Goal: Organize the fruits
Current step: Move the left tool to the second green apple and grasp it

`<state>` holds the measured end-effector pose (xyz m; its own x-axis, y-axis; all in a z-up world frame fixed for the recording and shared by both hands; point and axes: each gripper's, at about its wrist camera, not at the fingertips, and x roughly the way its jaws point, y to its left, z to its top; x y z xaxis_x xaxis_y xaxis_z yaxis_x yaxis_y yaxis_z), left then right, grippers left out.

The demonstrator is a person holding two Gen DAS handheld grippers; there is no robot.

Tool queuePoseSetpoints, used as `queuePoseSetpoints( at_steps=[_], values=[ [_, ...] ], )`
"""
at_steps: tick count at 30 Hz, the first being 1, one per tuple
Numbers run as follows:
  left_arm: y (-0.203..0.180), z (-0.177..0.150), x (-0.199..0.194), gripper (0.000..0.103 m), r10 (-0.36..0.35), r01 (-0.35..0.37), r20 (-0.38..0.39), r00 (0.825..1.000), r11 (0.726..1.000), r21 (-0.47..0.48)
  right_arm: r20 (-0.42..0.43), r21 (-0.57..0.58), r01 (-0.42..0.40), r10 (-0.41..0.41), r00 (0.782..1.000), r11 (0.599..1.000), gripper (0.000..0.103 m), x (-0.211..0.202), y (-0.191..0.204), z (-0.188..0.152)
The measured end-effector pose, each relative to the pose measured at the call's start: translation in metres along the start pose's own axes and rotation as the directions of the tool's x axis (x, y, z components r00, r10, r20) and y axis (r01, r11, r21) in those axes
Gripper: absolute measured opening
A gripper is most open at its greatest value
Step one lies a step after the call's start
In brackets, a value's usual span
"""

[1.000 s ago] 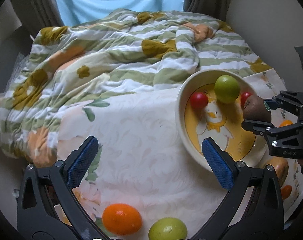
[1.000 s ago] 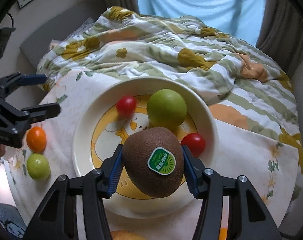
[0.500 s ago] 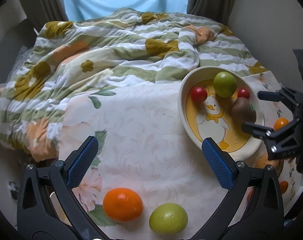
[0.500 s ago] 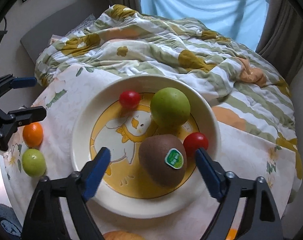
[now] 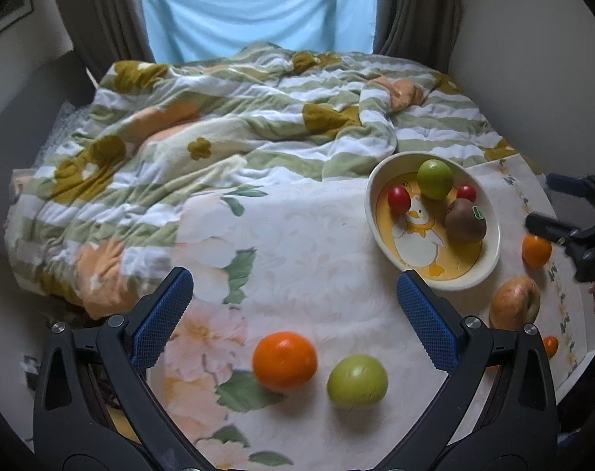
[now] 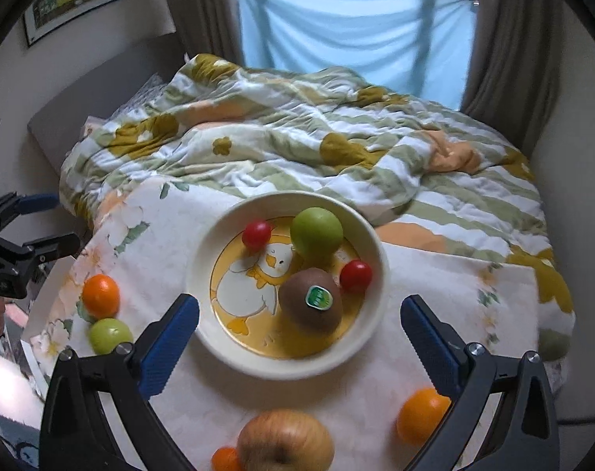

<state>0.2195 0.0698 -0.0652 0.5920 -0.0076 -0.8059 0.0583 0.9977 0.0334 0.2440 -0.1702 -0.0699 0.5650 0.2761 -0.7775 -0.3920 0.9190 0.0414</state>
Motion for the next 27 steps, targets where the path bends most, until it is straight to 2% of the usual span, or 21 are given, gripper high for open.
queuePoseSetpoints(
  at_steps=[7,12,15,21,27],
  values=[
    [0.017,-0.017,-0.039,0.103,-0.002,0.003,0.050,0.999,1.000,-0.015,0.050,0.065,0.054,-0.057,0.997,0.996,0.103,-0.055,0.013,-0.014],
    [0.030,-0.034,-0.061,0.103,-0.010,0.013,0.080,0.997,0.999,-0.034,0.061,0.125,0.079,-0.087,0.994,0.989,0.103,-0.079,0.027,-0.030],
    [0.035,-0.044,-0.073,0.103,-0.013,0.016,0.099,0.995,0.999,-0.030,0.071,0.154,0.120,-0.132,0.989,0.981,0.103,-0.093,0.036,-0.044],
    [0.032,-0.059,-0.078,0.103,-0.027,0.028,0.117,0.993,1.000,0.000,0.065,0.248,0.169,-0.190,0.980,0.954,0.103,-0.108,0.047,-0.076],
    [0.021,-0.076,-0.060,0.103,-0.084,0.085,0.078,0.993,0.996,-0.009,0.034,0.300,0.203,-0.223,0.974,0.932,0.103,-0.099,0.056,-0.109]
  ],
)
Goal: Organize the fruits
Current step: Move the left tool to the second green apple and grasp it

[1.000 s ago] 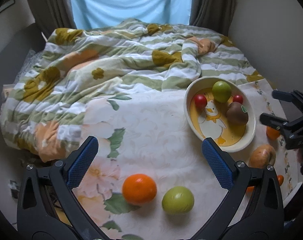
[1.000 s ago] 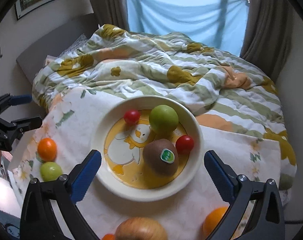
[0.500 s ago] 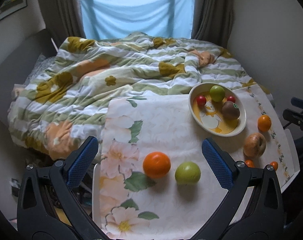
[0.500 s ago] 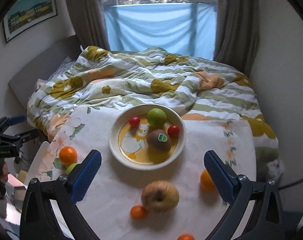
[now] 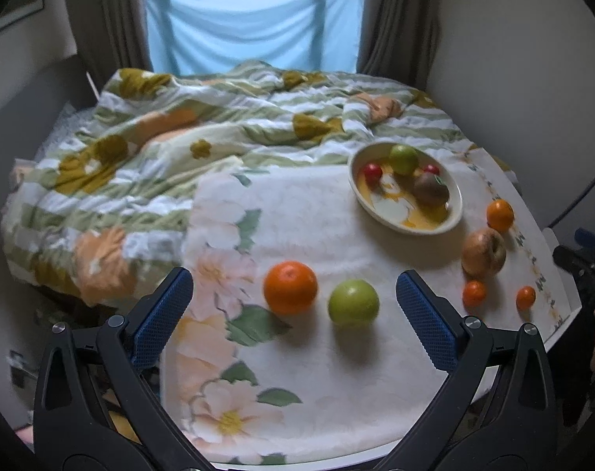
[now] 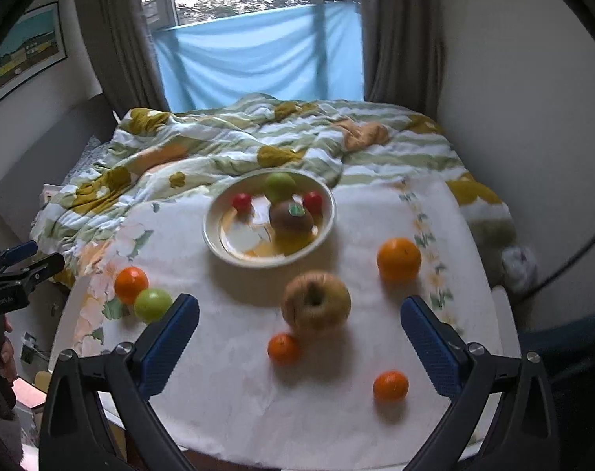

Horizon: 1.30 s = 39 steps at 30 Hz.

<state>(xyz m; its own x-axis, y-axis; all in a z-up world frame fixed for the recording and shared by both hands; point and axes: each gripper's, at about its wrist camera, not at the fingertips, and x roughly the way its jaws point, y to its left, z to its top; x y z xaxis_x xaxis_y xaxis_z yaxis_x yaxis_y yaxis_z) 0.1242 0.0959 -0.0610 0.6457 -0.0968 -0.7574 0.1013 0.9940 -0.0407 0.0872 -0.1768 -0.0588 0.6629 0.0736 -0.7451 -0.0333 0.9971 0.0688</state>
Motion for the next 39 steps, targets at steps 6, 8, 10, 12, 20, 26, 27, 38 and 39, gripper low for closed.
queuePoseSetpoints(
  at_steps=[6,8,10,12,20,26,27,38,39],
  values=[
    [-0.015,-0.023,0.027,0.103,-0.015,0.015,-0.026,1.000,1.000,-0.008,-0.025,0.053,0.016,-0.015,1.000,0.998,0.103,0.024,-0.008,-0.020],
    [-0.021,-0.031,0.042,0.103,-0.005,0.004,-0.042,0.999,1.000,-0.023,-0.029,0.046,0.050,-0.049,0.998,0.998,0.103,0.032,-0.008,-0.026],
    [-0.027,-0.036,0.054,0.103,-0.004,0.002,-0.054,0.999,1.000,-0.029,-0.032,0.045,0.057,-0.056,0.998,0.997,0.103,0.042,-0.009,-0.031],
    [-0.032,-0.039,0.063,0.103,-0.007,0.006,-0.059,0.998,1.000,-0.027,-0.043,0.049,0.051,-0.048,0.998,0.998,0.103,0.051,-0.009,-0.034],
    [-0.051,-0.042,0.100,0.086,-0.013,0.014,-0.123,0.992,1.000,0.008,-0.077,0.039,0.025,-0.022,0.997,0.999,0.103,0.082,-0.010,-0.035],
    [-0.060,-0.040,0.115,0.080,-0.007,0.010,-0.149,0.989,1.000,0.019,-0.091,0.029,0.006,-0.003,0.996,1.000,0.103,0.097,-0.009,-0.027],
    [-0.062,-0.039,0.117,0.077,-0.004,0.008,-0.154,0.988,1.000,0.024,-0.093,0.027,0.005,-0.003,0.996,1.000,0.103,0.100,-0.010,-0.025],
    [-0.057,-0.045,0.128,0.062,0.000,0.004,-0.195,0.981,1.000,0.019,-0.105,0.026,-0.009,0.012,0.994,1.000,0.103,0.113,-0.011,-0.018],
    [-0.059,-0.045,0.128,0.062,0.005,0.001,-0.194,0.981,1.000,0.029,-0.107,0.027,-0.011,0.013,0.994,1.000,0.103,0.114,-0.011,-0.017]
  ],
)
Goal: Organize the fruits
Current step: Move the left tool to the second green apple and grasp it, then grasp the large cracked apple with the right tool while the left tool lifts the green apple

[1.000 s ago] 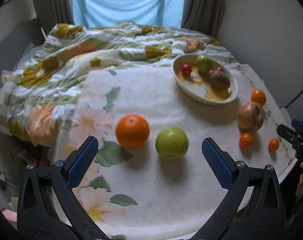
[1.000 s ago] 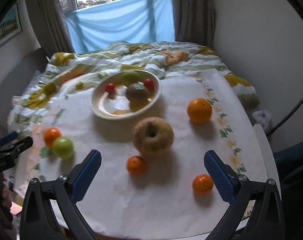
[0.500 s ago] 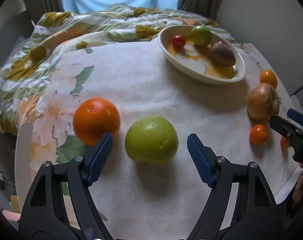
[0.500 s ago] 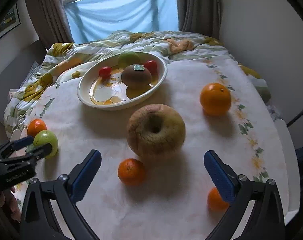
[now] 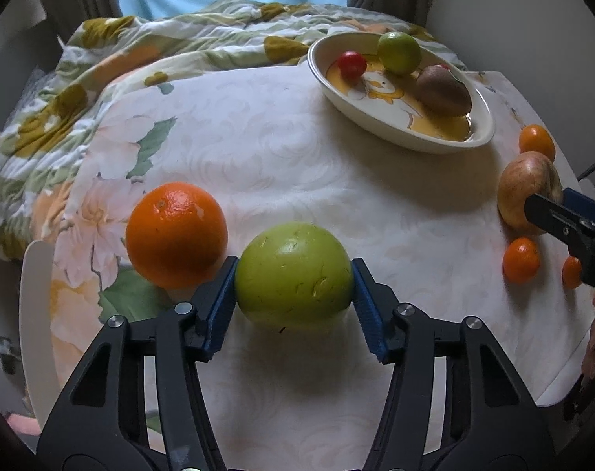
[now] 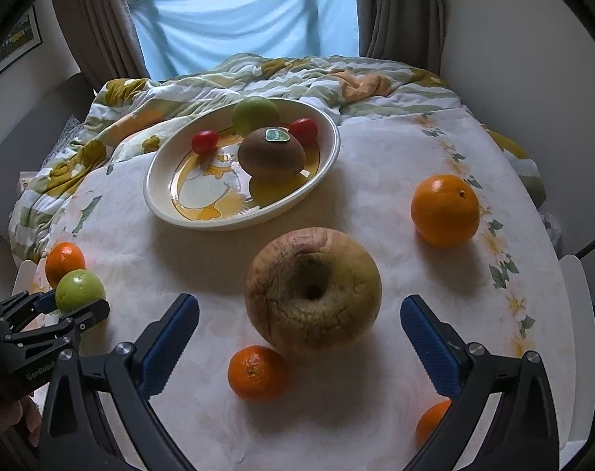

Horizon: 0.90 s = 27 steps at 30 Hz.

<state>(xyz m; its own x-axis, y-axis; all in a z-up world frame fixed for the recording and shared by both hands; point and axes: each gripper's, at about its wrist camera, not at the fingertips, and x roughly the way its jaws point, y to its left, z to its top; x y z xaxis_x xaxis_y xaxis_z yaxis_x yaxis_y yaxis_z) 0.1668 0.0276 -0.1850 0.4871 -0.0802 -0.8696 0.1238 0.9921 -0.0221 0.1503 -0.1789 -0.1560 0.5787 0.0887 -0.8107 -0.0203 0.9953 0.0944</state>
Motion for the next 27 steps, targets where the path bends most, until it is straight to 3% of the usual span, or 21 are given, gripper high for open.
queuePoseSetpoints(
  at_steps=[15,21,23,27],
  values=[
    [0.001,-0.001,-0.002,0.062,-0.006,0.006,-0.005,1.000,1.000,0.008,-0.024,0.021,-0.001,0.002,1.000,1.000,0.099,0.021,0.000,0.010],
    [0.001,-0.003,-0.004,0.062,-0.005,0.005,-0.007,1.000,1.000,-0.003,-0.042,0.004,0.017,-0.017,0.999,1.000,0.084,0.028,-0.001,0.012],
    [0.001,-0.004,-0.005,0.062,-0.008,0.008,-0.005,1.000,1.000,-0.008,-0.047,-0.010,0.044,-0.044,0.998,0.999,0.072,0.028,-0.001,0.012],
    [0.000,-0.004,-0.011,0.062,-0.006,0.006,0.004,1.000,1.000,-0.015,-0.066,0.001,0.024,-0.024,0.998,1.000,0.071,0.028,-0.006,0.014]
  ],
)
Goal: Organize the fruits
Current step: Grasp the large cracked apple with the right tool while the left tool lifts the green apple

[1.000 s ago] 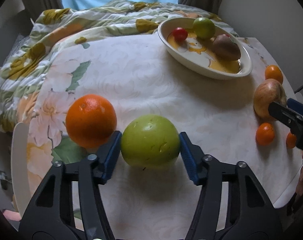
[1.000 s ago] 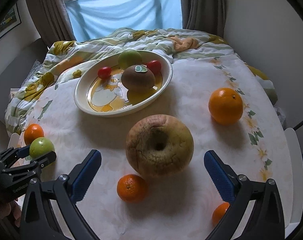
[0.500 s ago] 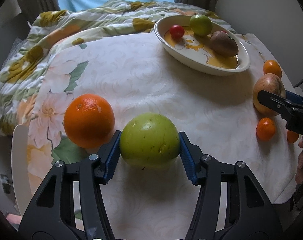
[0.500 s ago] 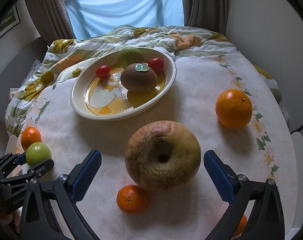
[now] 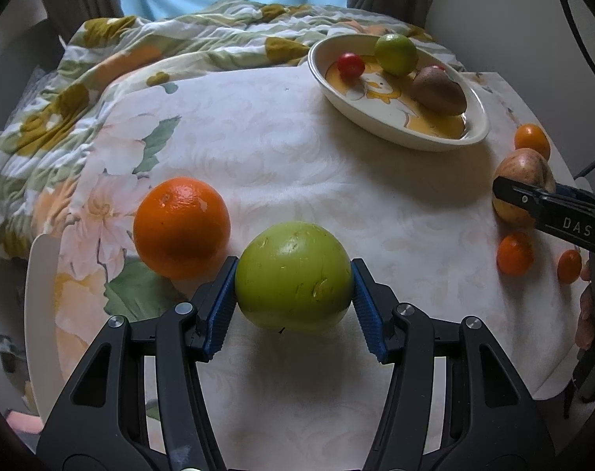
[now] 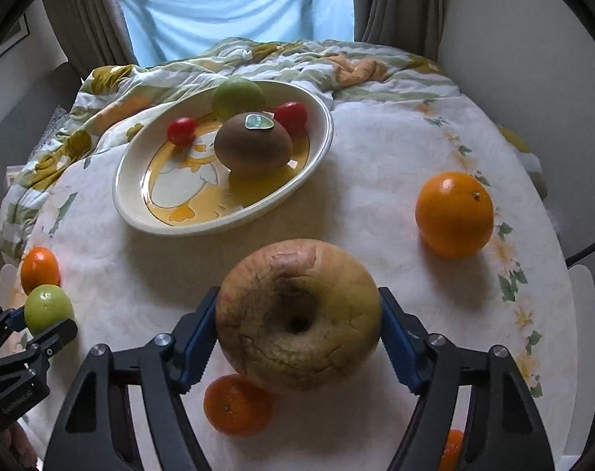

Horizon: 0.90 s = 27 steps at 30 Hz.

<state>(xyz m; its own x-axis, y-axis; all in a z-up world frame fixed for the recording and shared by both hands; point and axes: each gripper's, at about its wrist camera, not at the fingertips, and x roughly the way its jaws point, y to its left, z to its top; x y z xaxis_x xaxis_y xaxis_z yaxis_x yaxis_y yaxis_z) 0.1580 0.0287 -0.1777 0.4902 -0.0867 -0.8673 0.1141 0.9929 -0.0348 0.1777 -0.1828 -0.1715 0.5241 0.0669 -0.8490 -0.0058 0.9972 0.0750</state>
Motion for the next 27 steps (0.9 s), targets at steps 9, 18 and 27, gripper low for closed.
queuePoseSetpoints(
  at_steps=[9,18,27],
  values=[
    [-0.006,0.009,-0.027,0.062,0.005,-0.004,0.046,0.999,1.000,-0.011,0.033,-0.038,-0.040,0.041,0.999,0.998,0.071,-0.022,0.001,0.002],
    [-0.013,0.028,-0.071,0.062,0.019,-0.015,0.119,0.993,0.999,-0.038,0.079,-0.130,-0.086,0.097,0.992,0.988,0.071,-0.061,0.010,0.015],
    [-0.019,0.066,-0.107,0.062,0.012,-0.001,0.215,0.976,0.998,-0.055,0.128,-0.190,-0.148,0.174,0.976,0.970,0.071,-0.097,0.017,0.043]
  ],
)
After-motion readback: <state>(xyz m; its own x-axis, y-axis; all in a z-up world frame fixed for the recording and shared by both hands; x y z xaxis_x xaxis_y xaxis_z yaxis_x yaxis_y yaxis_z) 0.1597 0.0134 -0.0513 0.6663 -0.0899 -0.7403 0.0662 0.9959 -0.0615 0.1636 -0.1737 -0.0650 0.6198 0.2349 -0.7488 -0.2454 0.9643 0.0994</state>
